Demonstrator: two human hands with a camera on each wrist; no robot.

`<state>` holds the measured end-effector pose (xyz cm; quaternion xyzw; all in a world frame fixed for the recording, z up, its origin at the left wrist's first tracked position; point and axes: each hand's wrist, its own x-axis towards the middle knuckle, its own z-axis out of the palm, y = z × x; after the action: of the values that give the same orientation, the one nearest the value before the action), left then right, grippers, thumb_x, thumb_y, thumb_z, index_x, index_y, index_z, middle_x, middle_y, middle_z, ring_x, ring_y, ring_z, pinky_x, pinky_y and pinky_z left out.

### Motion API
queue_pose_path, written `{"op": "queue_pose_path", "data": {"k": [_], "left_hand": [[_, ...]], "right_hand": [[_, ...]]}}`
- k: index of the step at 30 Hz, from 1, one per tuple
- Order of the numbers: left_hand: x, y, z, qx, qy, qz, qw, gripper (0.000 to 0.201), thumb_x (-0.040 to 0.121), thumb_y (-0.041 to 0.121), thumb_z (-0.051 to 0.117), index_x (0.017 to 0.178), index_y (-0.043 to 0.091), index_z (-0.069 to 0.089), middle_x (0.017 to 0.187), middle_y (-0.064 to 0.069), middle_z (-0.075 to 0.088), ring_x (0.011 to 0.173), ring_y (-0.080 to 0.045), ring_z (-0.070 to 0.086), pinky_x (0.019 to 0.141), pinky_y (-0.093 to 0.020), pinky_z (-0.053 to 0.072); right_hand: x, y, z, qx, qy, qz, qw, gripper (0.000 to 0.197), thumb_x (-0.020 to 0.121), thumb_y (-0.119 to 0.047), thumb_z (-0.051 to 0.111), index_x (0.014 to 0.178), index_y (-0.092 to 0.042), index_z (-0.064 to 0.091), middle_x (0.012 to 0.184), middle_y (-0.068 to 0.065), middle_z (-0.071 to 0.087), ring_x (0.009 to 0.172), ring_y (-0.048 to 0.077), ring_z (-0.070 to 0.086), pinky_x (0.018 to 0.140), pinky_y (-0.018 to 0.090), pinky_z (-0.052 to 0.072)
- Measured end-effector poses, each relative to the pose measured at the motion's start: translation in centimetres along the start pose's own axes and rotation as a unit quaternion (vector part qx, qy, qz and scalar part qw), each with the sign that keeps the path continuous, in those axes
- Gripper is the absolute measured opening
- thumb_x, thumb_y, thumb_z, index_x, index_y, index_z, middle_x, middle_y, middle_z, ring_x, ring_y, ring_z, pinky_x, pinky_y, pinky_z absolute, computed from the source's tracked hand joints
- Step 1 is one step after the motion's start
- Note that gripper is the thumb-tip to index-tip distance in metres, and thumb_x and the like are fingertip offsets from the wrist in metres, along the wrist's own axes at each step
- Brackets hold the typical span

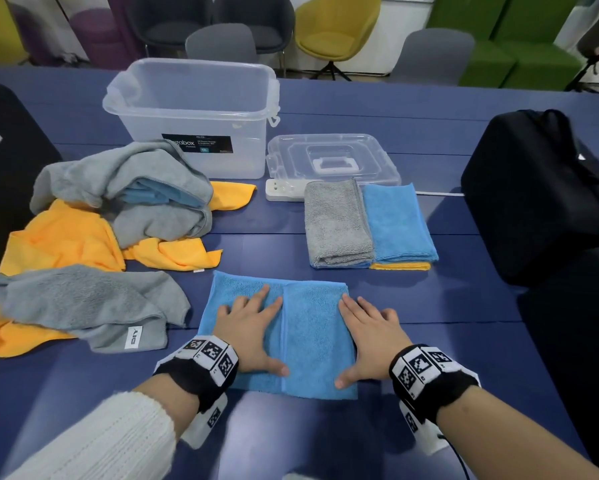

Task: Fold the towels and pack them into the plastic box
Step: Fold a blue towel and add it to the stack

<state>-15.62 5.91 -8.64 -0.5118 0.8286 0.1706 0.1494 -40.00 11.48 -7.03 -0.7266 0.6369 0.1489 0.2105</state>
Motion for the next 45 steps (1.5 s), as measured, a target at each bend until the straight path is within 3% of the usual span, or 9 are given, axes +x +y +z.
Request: {"op": "queue_pose_path", "data": {"k": [9,16,21,25,28,30,36,42,45], "left_hand": [[-1.4,-6.0,0.9,-0.199,0.142,-0.245,0.938,0.081,0.076,0.042,0.073,0.140,0.009,0.034,0.140,-0.014,0.039,0.128,-0.032,0.040,0.105,-0.043,0.036],[-1.8,-6.2,-0.8,-0.352,0.018,-0.218,0.910,0.022,0.076,0.025,0.070,0.093,0.013,0.063,0.100,-0.006,0.070,0.091,-0.024,0.065,0.085,-0.039,0.053],[-2.4,-1.7,-3.8,-0.520,0.052,-0.103,0.847,0.031,0.067,0.019,0.071,0.093,0.012,0.055,0.098,-0.006,0.068,0.087,-0.023,0.066,0.087,-0.044,0.053],[-1.3,3.5,-4.3,-0.512,0.015,-0.047,0.858,0.034,0.075,0.024,0.073,0.093,0.019,0.044,0.078,-0.007,0.055,0.053,-0.017,0.049,0.052,-0.029,0.043],[0.1,7.3,-3.5,-0.461,0.008,-0.019,0.887,0.040,0.084,0.018,0.067,0.114,0.017,0.040,0.072,0.002,0.050,0.048,-0.011,0.047,0.048,-0.021,0.040],[0.8,9.1,-2.7,-0.433,0.006,-0.011,0.901,0.049,0.084,0.019,0.066,0.123,0.016,0.036,0.075,0.003,0.050,0.057,-0.010,0.049,0.056,-0.021,0.042],[2.1,10.9,-0.4,-0.377,-0.011,-0.036,0.925,0.057,0.080,0.023,0.066,0.126,0.019,0.033,0.081,-0.003,0.056,0.071,-0.020,0.056,0.078,-0.040,0.054],[1.8,11.3,-0.6,-0.419,-0.058,-0.006,0.906,0.083,0.075,0.036,0.075,0.139,0.017,0.025,0.077,0.000,0.061,0.065,-0.018,0.062,0.066,-0.032,0.055],[1.3,10.3,-1.6,-0.356,0.001,0.013,0.934,0.053,0.078,0.033,0.073,0.123,0.018,0.050,0.082,0.008,0.058,0.075,-0.012,0.057,0.073,-0.027,0.050]], "right_hand": [[0.0,0.3,0.4,0.005,0.011,0.020,1.000,0.146,0.046,-0.086,0.062,0.152,-0.015,-0.008,0.161,0.000,-0.011,0.148,0.018,-0.007,0.114,0.046,0.008],[-0.1,0.1,0.1,-0.001,0.002,0.030,1.000,0.147,0.046,-0.086,0.062,0.152,-0.012,-0.010,0.161,0.003,-0.012,0.148,0.018,-0.010,0.115,0.046,0.008],[-0.4,-0.5,0.3,0.013,0.021,0.047,0.999,0.146,0.047,-0.079,0.068,0.151,-0.012,-0.009,0.161,0.002,-0.007,0.148,0.020,-0.003,0.114,0.047,0.010],[-0.8,-0.6,0.3,0.138,0.039,0.041,0.989,0.128,0.055,-0.059,0.078,0.152,-0.016,0.007,0.151,-0.001,0.023,0.137,0.020,0.025,0.111,0.040,0.024],[-0.9,-0.1,0.6,0.367,0.092,0.044,0.925,0.058,0.077,-0.020,0.073,0.128,-0.019,0.046,0.122,0.003,0.053,0.098,0.001,0.056,0.088,0.013,0.042],[-0.8,0.2,1.2,0.420,0.127,0.085,0.894,0.019,0.088,-0.007,0.058,0.101,-0.021,0.055,0.096,0.002,0.064,0.076,0.002,0.061,0.074,0.016,0.047],[-0.4,0.9,2.1,0.536,0.124,0.137,0.824,0.021,0.095,-0.004,0.047,0.083,-0.016,0.059,0.076,0.004,0.065,0.065,0.015,0.064,0.056,0.023,0.051],[0.0,0.9,2.2,0.478,0.132,0.142,0.857,0.026,0.091,-0.022,0.057,0.066,-0.016,0.059,0.064,0.008,0.066,0.056,0.018,0.058,0.068,0.040,0.056],[0.2,0.5,1.9,0.464,0.121,0.153,0.864,0.028,0.084,-0.038,0.066,0.068,-0.018,0.054,0.061,0.002,0.064,0.058,0.017,0.059,0.067,0.036,0.054]]}}
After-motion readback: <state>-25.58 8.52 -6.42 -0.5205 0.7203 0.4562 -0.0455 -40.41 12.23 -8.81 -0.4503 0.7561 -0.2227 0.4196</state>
